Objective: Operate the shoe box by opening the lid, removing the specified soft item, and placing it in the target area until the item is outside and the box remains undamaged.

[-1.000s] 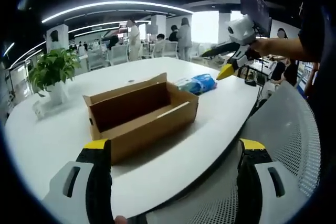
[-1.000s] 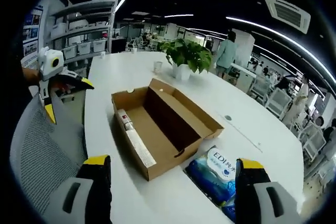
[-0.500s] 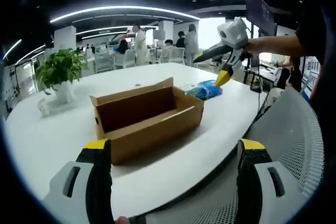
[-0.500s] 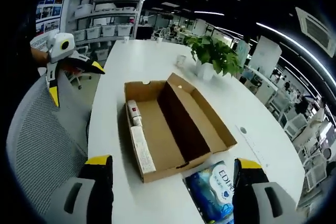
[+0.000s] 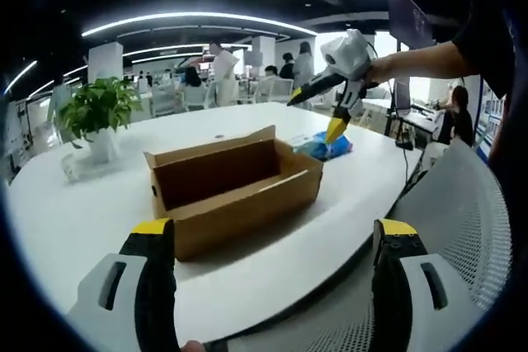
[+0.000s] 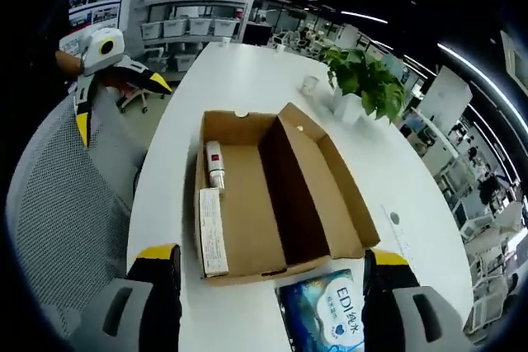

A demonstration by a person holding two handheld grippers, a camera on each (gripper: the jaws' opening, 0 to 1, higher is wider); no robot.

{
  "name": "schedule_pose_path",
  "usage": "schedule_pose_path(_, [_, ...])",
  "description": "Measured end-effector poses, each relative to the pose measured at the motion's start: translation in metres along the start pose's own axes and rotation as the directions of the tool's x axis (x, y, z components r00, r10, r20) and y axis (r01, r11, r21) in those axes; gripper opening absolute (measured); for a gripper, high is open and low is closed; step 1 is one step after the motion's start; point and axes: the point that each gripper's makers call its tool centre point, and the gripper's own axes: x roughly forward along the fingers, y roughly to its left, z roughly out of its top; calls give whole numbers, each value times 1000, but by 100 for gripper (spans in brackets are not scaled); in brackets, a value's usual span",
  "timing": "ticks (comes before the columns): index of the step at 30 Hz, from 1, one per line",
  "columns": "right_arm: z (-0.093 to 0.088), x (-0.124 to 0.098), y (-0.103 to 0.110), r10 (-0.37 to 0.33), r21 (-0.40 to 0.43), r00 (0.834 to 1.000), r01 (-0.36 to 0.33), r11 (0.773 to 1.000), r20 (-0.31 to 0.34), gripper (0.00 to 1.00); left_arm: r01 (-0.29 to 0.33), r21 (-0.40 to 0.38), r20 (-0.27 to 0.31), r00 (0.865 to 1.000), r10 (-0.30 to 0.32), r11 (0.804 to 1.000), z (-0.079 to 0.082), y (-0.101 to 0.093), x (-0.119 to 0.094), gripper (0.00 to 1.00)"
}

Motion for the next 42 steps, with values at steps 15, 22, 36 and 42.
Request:
schedule_pose_path(15, [-8, 24, 3, 88, -72, 994, -92, 993, -66, 77, -4, -15, 7, 1000, 5, 1000, 0, 1, 0, 99])
schedule_pose_path(22, [-12, 31, 4, 109, -97, 990, -117, 988, -87, 74, -14, -21, 15, 1000, 15, 1000, 1, 2, 0, 99])
schedule_pose_path(36, [-16, 45, 3, 151, -120, 980, -166, 979, -126, 66, -30, -31, 24, 999, 31, 999, 2, 5, 0, 99])
schedule_pose_path(42, [-19, 48, 1, 163, -124, 977, -181, 976, -137, 65, -35, -29, 23, 999, 35, 999, 2, 6, 0, 99])
